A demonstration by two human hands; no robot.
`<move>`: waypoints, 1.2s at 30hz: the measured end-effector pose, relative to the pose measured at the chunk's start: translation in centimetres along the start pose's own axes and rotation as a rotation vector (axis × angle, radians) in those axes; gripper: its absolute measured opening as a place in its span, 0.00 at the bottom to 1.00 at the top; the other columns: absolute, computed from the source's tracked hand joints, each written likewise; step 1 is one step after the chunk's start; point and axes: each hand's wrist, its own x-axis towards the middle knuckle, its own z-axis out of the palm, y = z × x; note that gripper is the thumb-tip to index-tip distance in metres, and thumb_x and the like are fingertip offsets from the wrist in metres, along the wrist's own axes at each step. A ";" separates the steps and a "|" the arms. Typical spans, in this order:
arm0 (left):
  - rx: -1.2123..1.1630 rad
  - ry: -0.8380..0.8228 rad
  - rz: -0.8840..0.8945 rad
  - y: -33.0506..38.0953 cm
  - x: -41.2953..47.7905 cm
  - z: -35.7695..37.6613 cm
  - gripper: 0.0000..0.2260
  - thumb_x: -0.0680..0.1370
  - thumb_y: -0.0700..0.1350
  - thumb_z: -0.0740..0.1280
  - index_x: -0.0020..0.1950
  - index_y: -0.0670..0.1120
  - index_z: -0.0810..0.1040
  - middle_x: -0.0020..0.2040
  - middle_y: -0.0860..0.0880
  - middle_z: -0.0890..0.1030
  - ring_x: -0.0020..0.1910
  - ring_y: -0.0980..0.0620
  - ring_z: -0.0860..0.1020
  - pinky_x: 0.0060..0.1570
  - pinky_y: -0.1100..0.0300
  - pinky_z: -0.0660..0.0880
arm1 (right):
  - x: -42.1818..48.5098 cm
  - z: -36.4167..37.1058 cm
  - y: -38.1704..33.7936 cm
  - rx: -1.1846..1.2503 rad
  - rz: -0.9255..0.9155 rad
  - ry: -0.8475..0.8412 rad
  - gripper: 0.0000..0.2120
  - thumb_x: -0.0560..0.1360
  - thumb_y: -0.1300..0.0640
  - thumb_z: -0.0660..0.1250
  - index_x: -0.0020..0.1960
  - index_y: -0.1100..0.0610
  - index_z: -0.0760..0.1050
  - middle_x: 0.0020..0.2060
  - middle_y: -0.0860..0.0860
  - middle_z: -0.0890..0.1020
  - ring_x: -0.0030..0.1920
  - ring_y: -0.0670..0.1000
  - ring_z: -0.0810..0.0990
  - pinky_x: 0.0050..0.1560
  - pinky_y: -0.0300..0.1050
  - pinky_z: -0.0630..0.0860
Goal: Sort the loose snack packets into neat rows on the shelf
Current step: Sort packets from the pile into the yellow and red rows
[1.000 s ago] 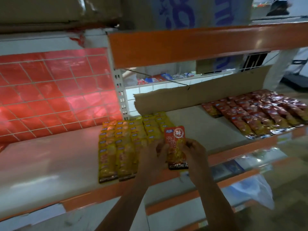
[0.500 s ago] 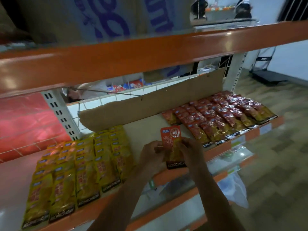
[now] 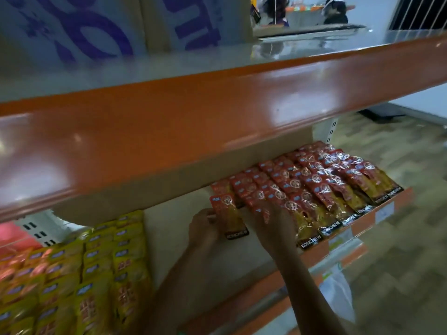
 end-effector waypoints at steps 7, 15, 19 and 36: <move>-0.003 0.104 0.000 1.7 1.2 1.6 0.14 0.76 0.48 0.68 0.61 0.47 0.78 0.55 0.49 0.81 0.49 0.52 0.78 0.51 0.58 0.76 | 3.7 0.1 2.2 -0.086 -0.060 -0.127 0.11 0.74 0.57 0.68 0.56 0.56 0.78 0.50 0.53 0.81 0.51 0.53 0.76 0.47 0.39 0.65; 0.160 0.151 -0.001 2.9 1.3 3.4 0.15 0.76 0.51 0.68 0.61 0.48 0.80 0.55 0.48 0.82 0.54 0.50 0.80 0.56 0.56 0.76 | 5.6 -0.4 4.5 -0.113 -0.150 -0.297 0.17 0.79 0.60 0.61 0.67 0.55 0.72 0.62 0.53 0.76 0.63 0.52 0.71 0.56 0.38 0.65; 0.174 0.211 -0.009 3.3 1.1 3.8 0.11 0.75 0.49 0.69 0.56 0.47 0.83 0.51 0.47 0.84 0.51 0.49 0.81 0.53 0.57 0.77 | 6.2 -0.4 5.1 -0.100 -0.181 -0.323 0.15 0.78 0.61 0.61 0.64 0.56 0.75 0.61 0.52 0.78 0.62 0.52 0.73 0.58 0.40 0.67; 0.382 0.355 -0.037 4.2 -0.4 4.5 0.17 0.77 0.51 0.67 0.62 0.44 0.78 0.56 0.46 0.82 0.53 0.49 0.79 0.48 0.62 0.70 | 6.6 -0.8 6.1 -0.043 -0.283 -0.437 0.13 0.77 0.59 0.62 0.61 0.56 0.76 0.55 0.51 0.79 0.57 0.52 0.75 0.56 0.43 0.72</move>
